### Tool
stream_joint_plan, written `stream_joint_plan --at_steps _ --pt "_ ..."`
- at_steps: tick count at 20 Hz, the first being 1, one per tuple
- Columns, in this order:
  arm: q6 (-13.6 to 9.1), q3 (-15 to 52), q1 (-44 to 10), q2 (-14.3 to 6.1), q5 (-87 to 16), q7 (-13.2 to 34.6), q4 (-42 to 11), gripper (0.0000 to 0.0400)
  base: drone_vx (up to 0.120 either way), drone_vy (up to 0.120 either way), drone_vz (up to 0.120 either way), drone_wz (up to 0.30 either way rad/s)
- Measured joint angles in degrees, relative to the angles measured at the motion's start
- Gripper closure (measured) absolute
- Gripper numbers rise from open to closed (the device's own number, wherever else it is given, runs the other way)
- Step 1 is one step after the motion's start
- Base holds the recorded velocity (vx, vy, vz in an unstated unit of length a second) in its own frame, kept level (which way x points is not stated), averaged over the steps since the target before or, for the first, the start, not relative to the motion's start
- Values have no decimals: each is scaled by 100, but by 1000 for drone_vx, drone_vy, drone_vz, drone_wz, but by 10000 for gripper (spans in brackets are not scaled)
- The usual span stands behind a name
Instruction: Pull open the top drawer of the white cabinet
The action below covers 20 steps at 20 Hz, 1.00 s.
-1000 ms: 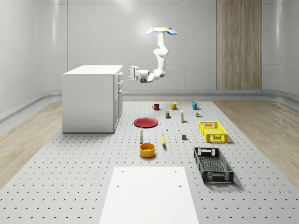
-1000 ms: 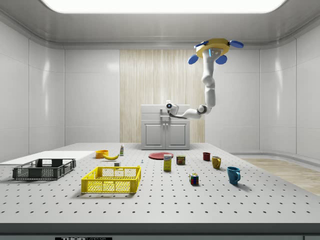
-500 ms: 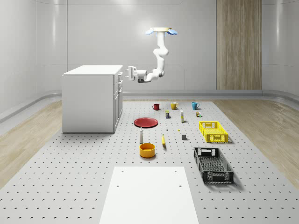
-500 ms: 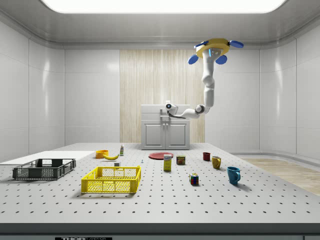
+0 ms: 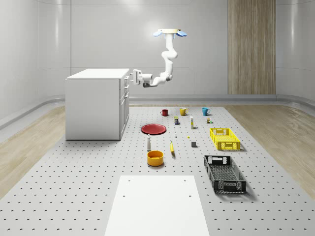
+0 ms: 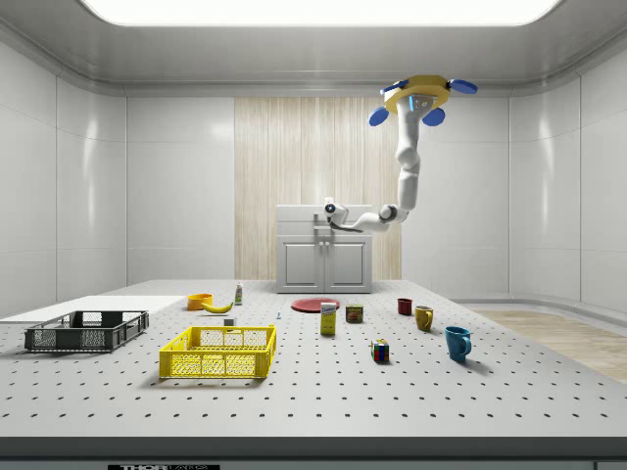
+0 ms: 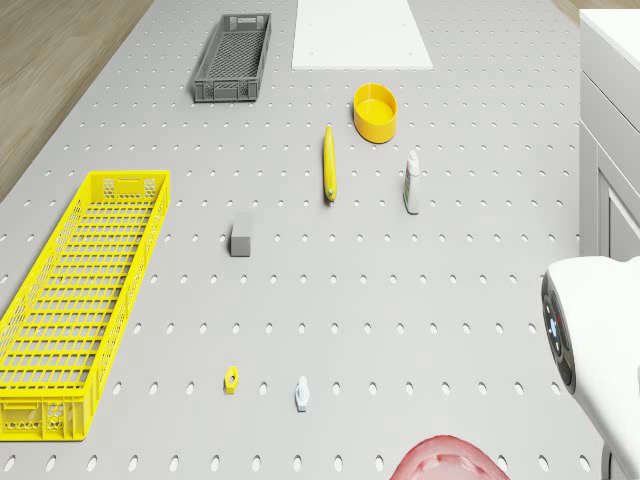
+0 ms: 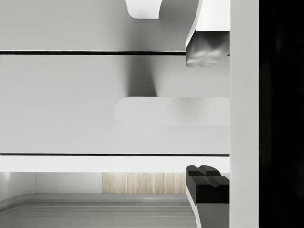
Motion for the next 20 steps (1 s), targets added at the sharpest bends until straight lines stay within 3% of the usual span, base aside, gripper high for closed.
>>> stream_joint_plan --at_steps 20 --pt "58 249 -4 235 -96 56 284 95 0 0 0 0"
